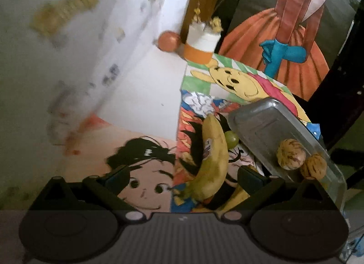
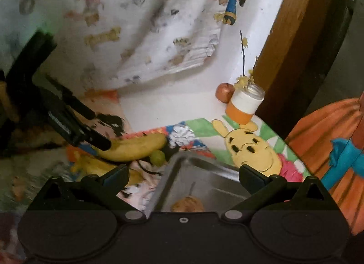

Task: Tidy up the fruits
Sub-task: 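Grasp a yellow banana with the left tool while the right tool grasps a green grape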

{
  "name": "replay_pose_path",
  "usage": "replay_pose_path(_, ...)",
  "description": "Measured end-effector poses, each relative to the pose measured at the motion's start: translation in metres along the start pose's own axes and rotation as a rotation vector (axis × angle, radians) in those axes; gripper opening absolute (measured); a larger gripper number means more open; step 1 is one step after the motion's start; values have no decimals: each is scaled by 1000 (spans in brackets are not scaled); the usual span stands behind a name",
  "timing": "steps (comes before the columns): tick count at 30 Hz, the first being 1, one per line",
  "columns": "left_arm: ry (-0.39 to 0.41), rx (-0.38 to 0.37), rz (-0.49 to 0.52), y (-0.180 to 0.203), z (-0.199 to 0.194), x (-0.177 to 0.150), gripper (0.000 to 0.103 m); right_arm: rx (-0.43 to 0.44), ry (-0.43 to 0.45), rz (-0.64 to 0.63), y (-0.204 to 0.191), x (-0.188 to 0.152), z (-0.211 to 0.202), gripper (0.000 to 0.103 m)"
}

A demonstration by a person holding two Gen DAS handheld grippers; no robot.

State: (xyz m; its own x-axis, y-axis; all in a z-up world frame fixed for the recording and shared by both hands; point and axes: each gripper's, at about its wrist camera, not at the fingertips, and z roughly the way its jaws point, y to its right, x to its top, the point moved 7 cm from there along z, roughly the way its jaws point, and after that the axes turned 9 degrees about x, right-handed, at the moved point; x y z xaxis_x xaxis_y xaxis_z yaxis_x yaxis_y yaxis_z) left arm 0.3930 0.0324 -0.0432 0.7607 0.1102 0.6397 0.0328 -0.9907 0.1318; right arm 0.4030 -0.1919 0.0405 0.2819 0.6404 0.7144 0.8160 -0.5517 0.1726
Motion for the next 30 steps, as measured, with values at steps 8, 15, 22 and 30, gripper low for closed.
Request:
replay_pose_path(8, -25, -123, -2, 11, 31, 4, 95, -49, -50, -339, -13, -9, 51, 102)
replay_pose_path(15, -14, -119, 57, 17, 35, 8, 78, 2, -96, -452, -7, -9, 86, 95)
replay_pose_path(22, -33, -101, 130, 21, 36, 11, 69, 15, -89, -495, 0, -14, 94, 90)
replay_pose_path(30, -59, -80, 206, 36, 37, 9, 54, 58, -76, -507, -5, -15, 97, 88)
